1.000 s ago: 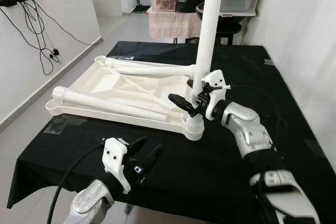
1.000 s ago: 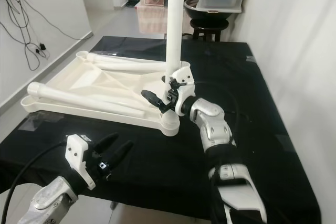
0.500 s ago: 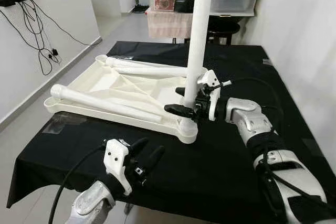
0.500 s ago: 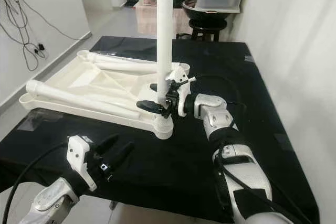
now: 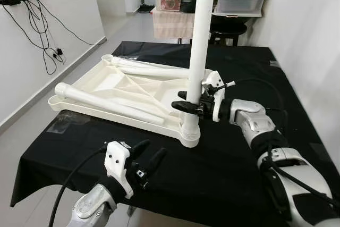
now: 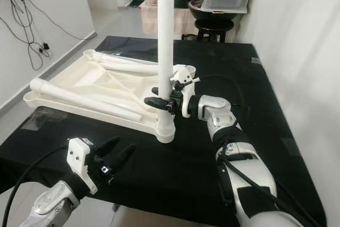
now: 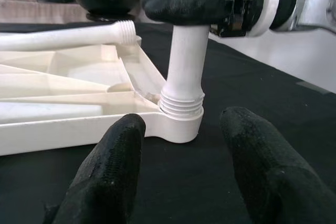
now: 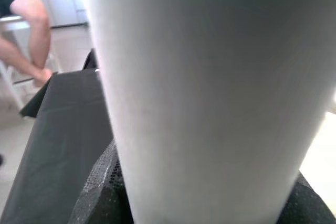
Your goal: Building children table
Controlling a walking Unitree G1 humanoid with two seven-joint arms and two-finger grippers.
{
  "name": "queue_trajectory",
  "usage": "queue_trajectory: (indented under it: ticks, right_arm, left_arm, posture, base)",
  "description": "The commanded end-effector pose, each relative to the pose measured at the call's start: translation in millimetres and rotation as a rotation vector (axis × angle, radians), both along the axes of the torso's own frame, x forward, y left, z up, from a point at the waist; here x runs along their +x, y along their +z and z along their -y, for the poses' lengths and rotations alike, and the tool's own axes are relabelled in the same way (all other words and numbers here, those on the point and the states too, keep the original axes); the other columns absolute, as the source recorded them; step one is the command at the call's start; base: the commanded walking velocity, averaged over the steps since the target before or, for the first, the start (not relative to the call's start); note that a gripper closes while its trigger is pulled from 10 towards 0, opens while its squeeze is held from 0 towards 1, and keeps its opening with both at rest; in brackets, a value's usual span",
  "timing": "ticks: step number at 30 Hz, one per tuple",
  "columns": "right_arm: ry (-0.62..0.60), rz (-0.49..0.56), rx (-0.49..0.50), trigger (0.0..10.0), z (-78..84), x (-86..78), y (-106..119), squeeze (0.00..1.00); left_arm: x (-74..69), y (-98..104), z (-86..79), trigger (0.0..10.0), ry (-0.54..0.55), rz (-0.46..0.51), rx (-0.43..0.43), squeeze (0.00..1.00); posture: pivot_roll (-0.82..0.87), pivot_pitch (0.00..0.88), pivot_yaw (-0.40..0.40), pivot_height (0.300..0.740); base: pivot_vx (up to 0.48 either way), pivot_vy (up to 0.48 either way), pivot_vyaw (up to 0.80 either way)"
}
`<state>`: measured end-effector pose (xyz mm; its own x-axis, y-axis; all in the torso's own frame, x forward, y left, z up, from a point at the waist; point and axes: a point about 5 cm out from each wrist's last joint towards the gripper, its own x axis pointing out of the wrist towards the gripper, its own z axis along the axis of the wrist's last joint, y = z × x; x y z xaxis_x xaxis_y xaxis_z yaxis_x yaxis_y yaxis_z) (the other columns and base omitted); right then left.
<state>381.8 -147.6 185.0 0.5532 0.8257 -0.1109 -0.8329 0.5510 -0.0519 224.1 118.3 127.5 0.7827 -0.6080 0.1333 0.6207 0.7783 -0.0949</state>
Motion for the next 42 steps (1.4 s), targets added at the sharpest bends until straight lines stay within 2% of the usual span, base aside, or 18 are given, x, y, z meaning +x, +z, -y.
queue_trajectory:
  ticks: [1, 2, 3, 6, 10, 15, 16, 17, 18, 19, 24, 25, 27, 28, 30, 33, 37, 42]
  right_arm:
    - [-0.325, -0.062, -0.101, 0.0, 17.6, -2.1, -33.0, 0.0]
    - [-0.325, -0.062, -0.101, 0.0, 17.6, -2.1, -33.0, 0.0]
    - [-0.667, -0.083, -0.127, 0.0, 26.9, -2.5, -45.1, 0.0]
    - [-0.864, -0.186, -0.05, 0.0, 10.5, -36.9, -67.2, 0.0]
    - [-0.875, -0.173, -0.016, 0.0, 1.3, -54.1, -72.9, 0.0]
    - [-0.844, -0.143, -0.052, 0.0, 1.6, -43.9, -71.7, 0.0]
    - [-0.835, -0.137, -0.072, 10.0, 2.2, -40.4, -70.5, 0.0]
    - [-0.795, -0.134, -0.07, 10.0, -0.5, -37.8, -68.3, 0.0]
    - [-0.759, -0.134, -0.053, 10.0, -4.5, -37.1, -64.1, 0.91]
    - [-0.697, -0.127, -0.03, 10.0, -8.9, -34.3, -57.9, 1.0]
    - [-0.656, -0.112, 0.003, 10.0, -12.1, -32.1, -44.3, 1.0]
    - [-0.592, -0.088, 0.042, 10.0, -12.4, -27.7, -33.7, 0.93]
    - [-0.592, -0.088, 0.042, 10.0, -12.4, -27.7, -33.7, 0.93]
    - [-0.514, -0.062, 0.075, 10.0, -10.9, -24.8, -22.7, 0.0]
    - [-0.514, -0.062, 0.075, 10.0, -10.9, -24.8, -22.7, 0.0]
    - [-0.24, 0.015, 0.023, 10.0, -2.4, -19.7, -9.4, 0.0]
    - [-0.112, 0.034, -0.019, 10.0, 0.7, -15.6, -6.4, 0.0]
    - [-0.076, 0.042, 0.002, 10.0, 0.8, -10.1, 1.0, 0.0]
  left_arm:
    - [-3.1, -1.0, -1.0, 10.0, -0.002, -0.01, 0.001, 0.0]
    - [-3.1, -1.0, -1.0, 10.0, -0.002, -0.01, 0.001, 0.0]
    - [-3.6, -0.6, -1.8, 10.0, -0.001, -0.01, 0.001, 0.0]
    - [-3.6, 0.2, -5.3, 10.0, 0.001, -0.012, -0.002, 0.0]
    - [-2.3, -0.1, -6.4, 10.0, 0.0, -0.015, -0.002, 0.0]
    - [-0.7, -1.0, -4.9, 10.0, -0.015, -0.018, 0.004, 0.0]
    - [-0.4, -1.1, -4.7, 10.0, -0.017, -0.018, 0.005, 0.0]
    - [-0.2, -1.2, -4.9, 10.0, -0.01, -0.018, 0.003, 0.0]
    - [-0.1, -1.3, -5.2, 10.0, -0.002, -0.017, 0.001, 0.0]
    - [0.0, -1.4, -5.3, 10.0, 0.005, -0.016, 0.0, 0.0]
    - [0.1, -1.8, -4.9, 10.0, 0.007, -0.016, -0.001, 0.0]
    - [0.1, -2.0, -4.5, 10.0, 0.004, -0.017, -0.002, 0.0]
    - [0.1, -2.0, -4.5, 10.0, 0.004, -0.017, -0.002, 0.0]
    - [0.2, -2.3, -3.8, 10.0, 0.0, -0.018, -0.002, 0.0]
    - [0.2, -2.3, -3.8, 10.0, 0.0, -0.018, -0.002, 0.0]
    - [0.0, -2.6, -1.6, 10.0, -0.007, -0.02, -0.005, 0.0]
    - [-1.5, -2.0, -0.3, 10.0, -0.008, -0.019, -0.007, 0.0]
    - [-4.2, -0.7, 0.3, 10.0, -0.008, -0.02, -0.01, 0.0]
  posture:
    - [0.03, 0.027, -0.014, 0.74]
    - [0.03, 0.027, -0.014, 0.74]
    - [0.03, 0.027, -0.014, 0.74]
    - [0.0, 0.038, 0.012, 0.74]
    - [-0.01, 0.027, 0.024, 0.74]
    - [0.0, 0.016, 0.007, 0.74]
    - [0.0, 0.016, 0.007, 0.74]
    - [0.01, 0.015, 0.007, 0.74]
    - [0.01, 0.011, 0.001, 0.74]
    - [0.02, 0.008, -0.001, 0.74]
    - [0.02, 0.003, -0.005, 0.74]
    - [0.02, 0.002, -0.006, 0.74]
    - [0.02, 0.002, -0.006, 0.74]
    - [0.02, 0.0, -0.003, 0.74]
    - [0.02, 0.0, -0.003, 0.74]
    - [0.03, 0.0, -0.012, 0.74]
    - [0.04, 0.003, -0.012, 0.74]
    - [0.05, 0.015, -0.008, 0.74]
  base:
    - [0.0, 0.0, 0.0]
    - [0.0, 0.0, 0.0]
    - [0.0, 0.0, 0.0]
    - [0.0, 0.0, 0.0]
    - [0.0, 0.0, 0.0]
    - [0.0, 0.0, 0.0]
    - [0.0, 0.0, 0.0]
    - [0.0, 0.0, 0.0]
    - [0.0, 0.0, 0.0]
    - [0.0, 0.0, 0.0]
    - [0.0, 0.0, 0.0]
    - [0.0, 0.0, 0.0]
    - [0.0, 0.0, 0.0]
    - [0.0, 0.0, 0.0]
    - [0.0, 0.0, 0.0]
    - [0.0, 0.0, 0.0]
    - [0.0, 0.0, 0.0]
    - [0.0, 0.0, 0.0]
